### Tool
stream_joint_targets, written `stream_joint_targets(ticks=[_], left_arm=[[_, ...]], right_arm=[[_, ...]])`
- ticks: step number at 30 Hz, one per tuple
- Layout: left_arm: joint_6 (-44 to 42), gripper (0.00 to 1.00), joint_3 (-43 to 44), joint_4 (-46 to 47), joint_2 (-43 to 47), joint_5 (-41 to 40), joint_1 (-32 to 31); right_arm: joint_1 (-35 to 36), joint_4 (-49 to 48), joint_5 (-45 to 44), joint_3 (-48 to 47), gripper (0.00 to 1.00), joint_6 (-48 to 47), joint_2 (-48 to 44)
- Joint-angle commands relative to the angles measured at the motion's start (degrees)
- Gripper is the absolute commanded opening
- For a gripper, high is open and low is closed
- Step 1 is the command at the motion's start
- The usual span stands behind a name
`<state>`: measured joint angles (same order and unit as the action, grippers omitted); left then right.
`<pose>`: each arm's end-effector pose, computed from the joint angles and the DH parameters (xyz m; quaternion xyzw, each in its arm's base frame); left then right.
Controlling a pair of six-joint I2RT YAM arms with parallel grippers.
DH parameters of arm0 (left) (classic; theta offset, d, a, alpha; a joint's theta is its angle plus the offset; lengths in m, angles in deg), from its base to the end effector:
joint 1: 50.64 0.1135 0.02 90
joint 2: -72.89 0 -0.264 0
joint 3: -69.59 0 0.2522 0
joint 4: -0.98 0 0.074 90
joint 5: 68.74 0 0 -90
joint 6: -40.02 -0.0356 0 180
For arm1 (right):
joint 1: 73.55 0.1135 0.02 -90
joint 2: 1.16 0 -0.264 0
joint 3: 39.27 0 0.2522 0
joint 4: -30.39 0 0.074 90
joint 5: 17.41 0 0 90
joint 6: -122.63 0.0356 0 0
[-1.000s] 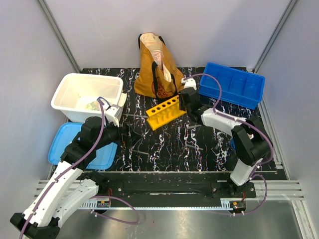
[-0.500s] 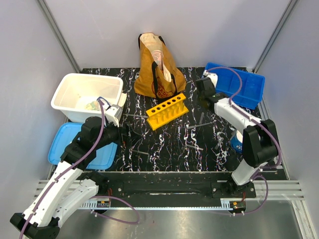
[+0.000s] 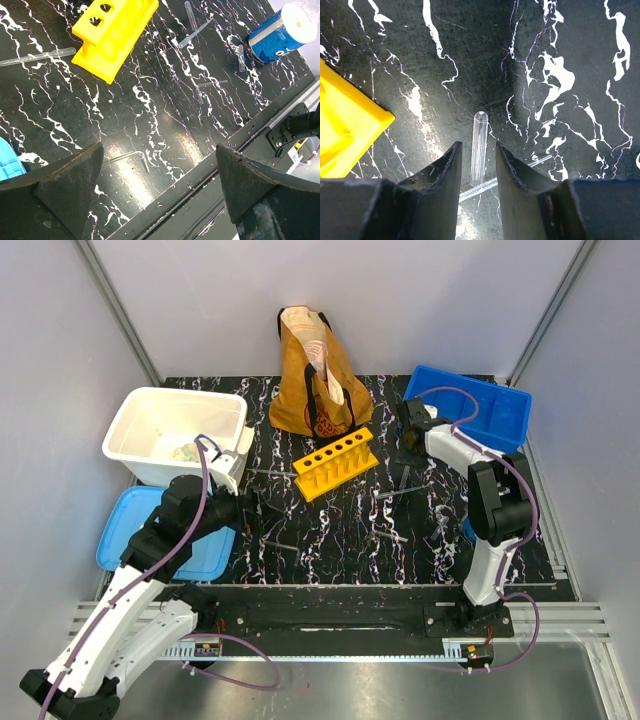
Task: Organize the chemistry lab equipment
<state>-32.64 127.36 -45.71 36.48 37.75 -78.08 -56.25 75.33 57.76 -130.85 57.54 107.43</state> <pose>0.1197 -0.0736 0.3158 0.1500 0.8262 -0.3137 0.4433 0.3811 0.1092 0.1943 0.0951 0.9579 -0.0303 0.2693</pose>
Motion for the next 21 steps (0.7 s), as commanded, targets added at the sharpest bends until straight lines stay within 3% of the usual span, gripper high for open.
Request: stream_joint_targets(ticks=[1, 16, 21], left_arm=[[-0.20, 0.99, 0.47, 2.52, 0.37, 0.73, -0.16], [-0.03, 0.97, 0.38, 2.87, -0.60, 1.53, -0.07], [0.32, 0.95, 0.20, 3.04, -0.95, 1.53, -0.16]], right_arm=[[0.01, 1.16, 0.59, -2.51, 0.38, 1.64, 1.35], [-0.78, 1.25, 1.12, -4.09, 0.34, 1.72, 7.06], [-0.86, 0.64, 1.82, -4.18, 0.27, 0.94, 8.38]])
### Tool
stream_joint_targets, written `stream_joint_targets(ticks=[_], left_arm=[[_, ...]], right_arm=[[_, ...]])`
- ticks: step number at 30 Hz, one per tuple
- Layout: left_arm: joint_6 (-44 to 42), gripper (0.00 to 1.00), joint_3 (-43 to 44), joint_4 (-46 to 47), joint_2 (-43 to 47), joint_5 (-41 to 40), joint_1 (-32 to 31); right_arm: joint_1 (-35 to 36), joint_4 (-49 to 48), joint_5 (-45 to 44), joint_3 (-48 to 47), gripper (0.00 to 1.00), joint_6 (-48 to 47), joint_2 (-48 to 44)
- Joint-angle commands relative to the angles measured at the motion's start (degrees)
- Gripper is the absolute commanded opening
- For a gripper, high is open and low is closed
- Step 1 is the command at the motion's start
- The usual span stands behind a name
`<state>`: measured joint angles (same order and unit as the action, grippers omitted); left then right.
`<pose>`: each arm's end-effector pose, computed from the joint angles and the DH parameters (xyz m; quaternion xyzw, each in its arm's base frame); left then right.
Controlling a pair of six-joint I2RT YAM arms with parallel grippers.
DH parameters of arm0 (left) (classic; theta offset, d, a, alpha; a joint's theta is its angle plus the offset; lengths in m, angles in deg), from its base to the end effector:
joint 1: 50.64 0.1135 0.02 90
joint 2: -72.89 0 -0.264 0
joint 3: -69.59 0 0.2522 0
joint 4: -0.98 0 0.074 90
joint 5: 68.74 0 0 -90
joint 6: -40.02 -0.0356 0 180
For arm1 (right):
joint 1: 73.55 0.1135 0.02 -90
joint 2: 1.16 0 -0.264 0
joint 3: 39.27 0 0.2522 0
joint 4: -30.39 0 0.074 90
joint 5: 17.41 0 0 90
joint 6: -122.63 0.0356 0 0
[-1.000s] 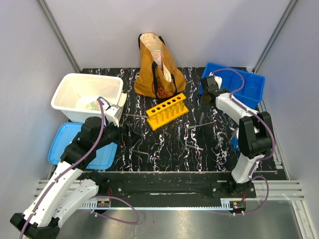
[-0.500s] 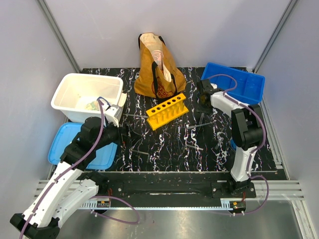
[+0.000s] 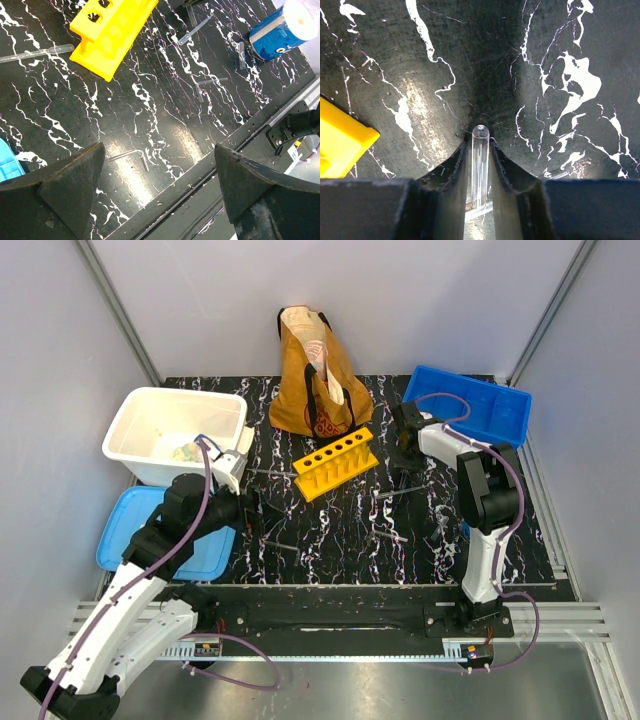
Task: Organize the chemistry lab equipment
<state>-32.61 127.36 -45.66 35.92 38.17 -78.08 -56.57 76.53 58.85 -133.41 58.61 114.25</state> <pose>0.1213 -0.0747 0.3147 0.1513 0.8280 -0.3154 0.4382 0.3946 0.1117 0.1602 0.0997 0.9688 -0.0379 0.2239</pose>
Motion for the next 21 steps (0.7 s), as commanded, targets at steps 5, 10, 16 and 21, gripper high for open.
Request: stream_joint_targets(ticks=[5, 10, 16, 21], left_arm=[[0.83, 0.91, 0.37, 3.00, -1.26, 1.11, -0.16], [2.14, 0.89, 1.17, 3.26, -2.84, 2.60, -0.07], [4.78, 0.86, 0.99, 4.93, -3.28, 5.15, -0.16], [5.84, 0.86, 2.65, 6.51, -4.51, 8.57, -0.16]], right_arm=[[-0.71, -0.65, -0.76, -2.06, 0.22, -0.66, 0.78], [-0.80, -0.57, -0.50, -3.64, 0.20, -1.63, -1.59], [-0.80, -0.92, 0.99, -3.65, 0.18, -2.86, -6.24], [-0.71, -1.00, 6.43, -1.02, 0.19, -1.37, -13.27]])
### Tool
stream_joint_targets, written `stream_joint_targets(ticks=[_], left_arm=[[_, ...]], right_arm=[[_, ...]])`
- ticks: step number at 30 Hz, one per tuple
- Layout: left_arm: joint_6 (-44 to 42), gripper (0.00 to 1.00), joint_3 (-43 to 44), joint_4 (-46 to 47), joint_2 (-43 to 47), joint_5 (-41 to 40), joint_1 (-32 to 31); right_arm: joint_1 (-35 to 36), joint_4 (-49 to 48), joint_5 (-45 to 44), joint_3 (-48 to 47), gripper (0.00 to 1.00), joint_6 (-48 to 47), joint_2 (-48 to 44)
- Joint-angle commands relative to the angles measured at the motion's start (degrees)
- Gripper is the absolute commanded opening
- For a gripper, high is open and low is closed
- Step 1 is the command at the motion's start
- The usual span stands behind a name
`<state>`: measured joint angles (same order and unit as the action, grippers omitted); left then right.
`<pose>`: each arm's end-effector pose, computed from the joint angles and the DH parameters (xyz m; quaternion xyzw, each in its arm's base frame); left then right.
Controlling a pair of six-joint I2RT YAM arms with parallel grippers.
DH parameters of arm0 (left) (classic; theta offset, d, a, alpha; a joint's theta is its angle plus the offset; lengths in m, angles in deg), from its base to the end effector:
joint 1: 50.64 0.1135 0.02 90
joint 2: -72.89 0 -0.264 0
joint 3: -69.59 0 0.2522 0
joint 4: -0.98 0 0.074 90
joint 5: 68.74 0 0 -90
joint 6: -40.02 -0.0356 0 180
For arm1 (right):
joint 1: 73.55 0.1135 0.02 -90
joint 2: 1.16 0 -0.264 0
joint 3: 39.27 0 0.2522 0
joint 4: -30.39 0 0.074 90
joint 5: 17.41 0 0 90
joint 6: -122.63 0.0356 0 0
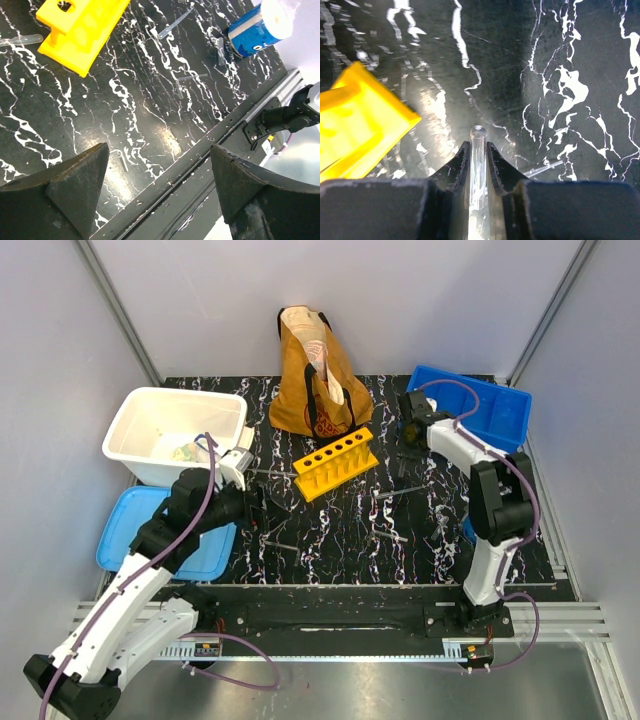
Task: Organize the chemistry lab equipment
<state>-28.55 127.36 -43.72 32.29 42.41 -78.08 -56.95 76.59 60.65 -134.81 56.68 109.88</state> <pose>0.1322 -0.0831 0.3102 0.1391 0.8344 -0.3537 0.3992 0.3944 0.1099 0.1967 0.0880 0.9607 -0.0101 0.2630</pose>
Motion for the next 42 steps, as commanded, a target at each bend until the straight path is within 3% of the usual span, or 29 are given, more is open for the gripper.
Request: stream_joint_targets(ticks=[1, 10, 19, 24, 39, 42], left_arm=[[2.21, 0.86, 3.71, 4.83, -1.84, 5.39, -0.16], [11.78, 0.81, 7.49, 16.95, -12.82, 17.96, -0.16], [15.92, 0.69, 9.34, 25.05, -23.11, 17.97, -2.88], [16.36, 0.65, 9.43, 28.03, -26.46, 17.61, -4.64], [18.03, 0.51, 11.36, 33.75, -35.51, 18.41, -8.77], [17.95, 0.43, 11.80, 33.93, -36.48, 18.49, -8.77]], right_arm=[[-0.34, -1.94, 6.04, 1.61, 0.19, 1.69, -10.57], [4.13, -18.01, 24.94, 17.25, 0.19, 11.00, -27.36], [15.03, -31.29, 28.47, 26.57, 0.19, 22.25, -36.41], [15.83, -39.99, 29.35, 32.02, 0.19, 29.11, -40.99], [16.53, -47.65, 31.19, 37.12, 0.20, 34.92, -43.45], [16.53, -48.27, 31.19, 38.01, 0.20, 35.01, -43.98]])
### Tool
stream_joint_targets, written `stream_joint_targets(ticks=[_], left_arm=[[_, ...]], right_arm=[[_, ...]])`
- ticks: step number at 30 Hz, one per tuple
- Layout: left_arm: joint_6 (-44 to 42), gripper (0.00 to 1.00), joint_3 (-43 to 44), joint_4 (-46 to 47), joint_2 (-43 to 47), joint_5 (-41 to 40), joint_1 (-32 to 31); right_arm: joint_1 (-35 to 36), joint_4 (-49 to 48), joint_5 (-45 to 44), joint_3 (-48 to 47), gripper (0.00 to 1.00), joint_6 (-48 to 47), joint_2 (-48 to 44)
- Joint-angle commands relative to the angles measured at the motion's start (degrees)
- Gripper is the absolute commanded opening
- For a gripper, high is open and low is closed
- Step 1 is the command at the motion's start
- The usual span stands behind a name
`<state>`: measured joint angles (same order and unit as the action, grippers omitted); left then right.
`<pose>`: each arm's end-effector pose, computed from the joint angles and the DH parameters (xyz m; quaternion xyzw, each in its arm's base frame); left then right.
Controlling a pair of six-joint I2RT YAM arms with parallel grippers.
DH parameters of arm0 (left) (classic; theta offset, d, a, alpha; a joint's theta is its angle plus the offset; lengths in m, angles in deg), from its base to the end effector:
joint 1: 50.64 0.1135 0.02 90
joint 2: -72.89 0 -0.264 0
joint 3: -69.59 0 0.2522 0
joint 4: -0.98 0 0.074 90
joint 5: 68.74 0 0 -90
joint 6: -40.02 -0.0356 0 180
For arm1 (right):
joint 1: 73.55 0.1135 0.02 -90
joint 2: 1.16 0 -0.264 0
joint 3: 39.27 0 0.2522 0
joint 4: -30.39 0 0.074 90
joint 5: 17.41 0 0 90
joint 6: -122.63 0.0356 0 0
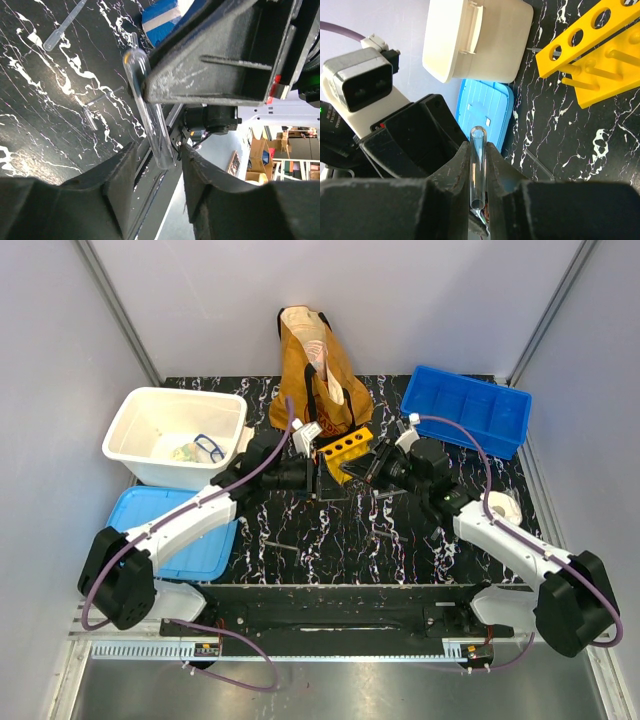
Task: Organize the chemistry lab equipment
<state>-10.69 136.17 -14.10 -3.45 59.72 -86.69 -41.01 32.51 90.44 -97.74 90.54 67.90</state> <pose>0.2284 -0.1937 0.2845 0.1548 0.8003 -0.5304 0.2328 0.2292 0.1592 0.2900 0.0749 0.7740 0.5233 0.3485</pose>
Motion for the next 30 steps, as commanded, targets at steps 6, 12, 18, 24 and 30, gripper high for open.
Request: stream_joint_targets(ticks=[6, 12, 18, 24, 30], left_arm=[[-1.67, 0.19, 3.26, 3.08, -1.18, 1.18, -0.16], [-6.84, 0.09, 4.31, -2.80, -0.57, 2.50, -0.16], [-14.67, 0.09, 4.84, -11.32, 2.24, 3.20, -0.16], [-20.47, 0.09, 4.05, -16.60, 5.67, 3.56, -0.16], [-23.11, 0.10, 2.73, -17.05, 10.59, 2.24, -0.95]], right_arm=[[0.60, -3.92, 3.42, 1.38, 0.22, -0.34, -2.44], [0.51, 2.65, 6.41, -0.90, 0.31, -6.56, -2.87], [0.25, 22.77, 5.98, -10.73, 0.51, -18.17, -4.89], [-1.24, 37.46, 7.81, -20.93, 0.54, -25.73, -3.85], [-1.16, 45.91, 13.17, -28.32, 0.54, -31.01, -0.07]])
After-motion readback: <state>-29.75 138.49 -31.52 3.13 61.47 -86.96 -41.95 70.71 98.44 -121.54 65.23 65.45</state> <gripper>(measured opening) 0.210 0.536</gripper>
